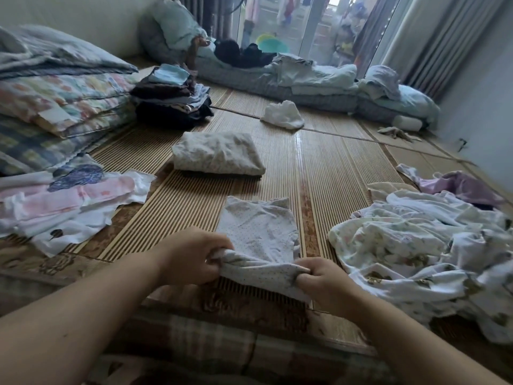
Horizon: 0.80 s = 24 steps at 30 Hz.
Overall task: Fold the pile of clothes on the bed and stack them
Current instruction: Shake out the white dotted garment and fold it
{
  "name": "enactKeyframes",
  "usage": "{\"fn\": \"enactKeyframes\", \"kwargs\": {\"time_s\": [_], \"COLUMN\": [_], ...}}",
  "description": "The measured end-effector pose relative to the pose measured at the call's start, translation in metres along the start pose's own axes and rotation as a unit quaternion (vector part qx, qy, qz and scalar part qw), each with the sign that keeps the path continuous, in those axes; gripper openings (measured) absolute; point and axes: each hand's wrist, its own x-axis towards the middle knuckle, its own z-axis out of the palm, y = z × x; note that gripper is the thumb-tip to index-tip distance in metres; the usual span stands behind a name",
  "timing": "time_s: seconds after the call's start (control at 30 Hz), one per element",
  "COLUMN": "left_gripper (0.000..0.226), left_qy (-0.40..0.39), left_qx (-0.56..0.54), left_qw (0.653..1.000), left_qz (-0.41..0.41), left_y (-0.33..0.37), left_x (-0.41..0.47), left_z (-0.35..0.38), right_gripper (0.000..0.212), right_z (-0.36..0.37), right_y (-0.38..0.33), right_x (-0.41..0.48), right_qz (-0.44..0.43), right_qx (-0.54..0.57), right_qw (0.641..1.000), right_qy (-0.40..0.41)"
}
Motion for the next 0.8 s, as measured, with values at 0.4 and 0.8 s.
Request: {"fn": "enactKeyframes", "kwargs": {"time_s": [0.4,0.8], "left_gripper": [0.067,0.082], "left_qy": [0.135,0.036], "left_qx": [-0.148,-0.231], "left_qw": [0.907,0.917], "left_qz": [-0.371,-0.324], "left_y": [-0.009,-0.011], "left_x": [0.073,0.068], "left_z": [-0.001,0.014], "right_gripper": [0.069,0.059], "right_z": [-0.043,-0.009], "right_y": [-0.019,0.002], "right_x": [0.093,0.083], "right_qz": [0.141,0.178], "right_qx": [0.114,0.061], "right_qw": [0.973,0.973], "right_qy": [0.143,0.135]}}
